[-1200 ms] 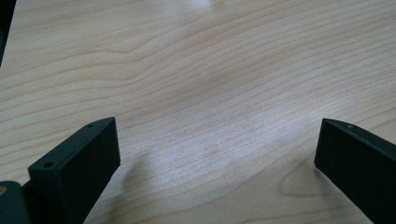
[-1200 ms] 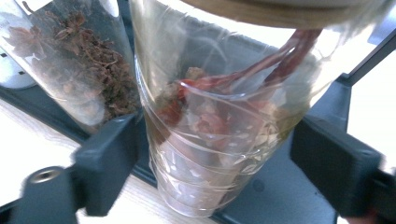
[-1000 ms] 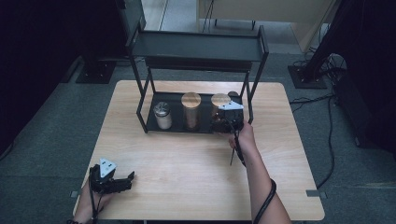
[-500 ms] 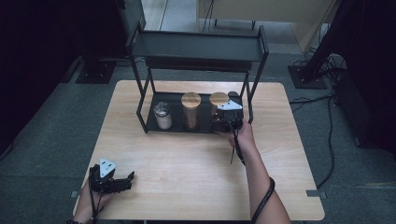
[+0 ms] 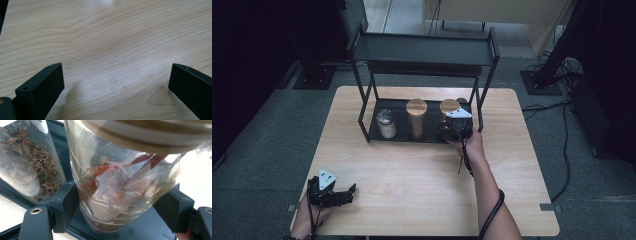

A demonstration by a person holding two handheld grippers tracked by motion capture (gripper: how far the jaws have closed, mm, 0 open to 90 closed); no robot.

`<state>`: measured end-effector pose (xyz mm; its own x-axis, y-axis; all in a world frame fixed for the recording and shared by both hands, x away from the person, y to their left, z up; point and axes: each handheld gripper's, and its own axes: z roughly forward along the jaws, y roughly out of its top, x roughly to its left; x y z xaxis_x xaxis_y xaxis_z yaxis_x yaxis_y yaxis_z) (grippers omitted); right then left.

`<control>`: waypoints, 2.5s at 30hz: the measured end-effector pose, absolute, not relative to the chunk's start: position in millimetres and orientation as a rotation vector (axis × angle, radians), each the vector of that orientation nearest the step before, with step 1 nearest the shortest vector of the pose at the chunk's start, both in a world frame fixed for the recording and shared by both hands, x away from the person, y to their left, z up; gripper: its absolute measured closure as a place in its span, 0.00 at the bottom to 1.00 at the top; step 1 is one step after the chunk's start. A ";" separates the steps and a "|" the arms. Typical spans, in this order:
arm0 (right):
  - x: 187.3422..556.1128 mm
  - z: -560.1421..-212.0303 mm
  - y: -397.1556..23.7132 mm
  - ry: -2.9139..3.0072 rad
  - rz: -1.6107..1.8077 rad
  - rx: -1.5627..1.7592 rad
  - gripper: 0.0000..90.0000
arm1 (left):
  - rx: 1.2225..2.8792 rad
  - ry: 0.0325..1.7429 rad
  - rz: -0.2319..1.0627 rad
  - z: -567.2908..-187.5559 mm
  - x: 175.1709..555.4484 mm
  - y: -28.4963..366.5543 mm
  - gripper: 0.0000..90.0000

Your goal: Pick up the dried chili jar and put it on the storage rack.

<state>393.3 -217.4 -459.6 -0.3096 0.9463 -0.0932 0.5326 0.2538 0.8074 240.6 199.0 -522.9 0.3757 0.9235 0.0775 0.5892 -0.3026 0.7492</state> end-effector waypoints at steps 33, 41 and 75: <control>350.7 -501.8 -227.0 2.041 0.928 1.310 0.06 | 2.014 1.300 0.685 -522.9 240.6 198.3 0.01; 338.4 -516.1 -231.6 2.074 0.932 1.307 0.05 | 2.014 1.299 0.687 -523.1 240.6 197.9 0.01; 305.8 -528.5 -281.9 2.036 0.883 1.454 0.04 | 2.032 1.289 0.698 -523.4 240.4 196.3 0.01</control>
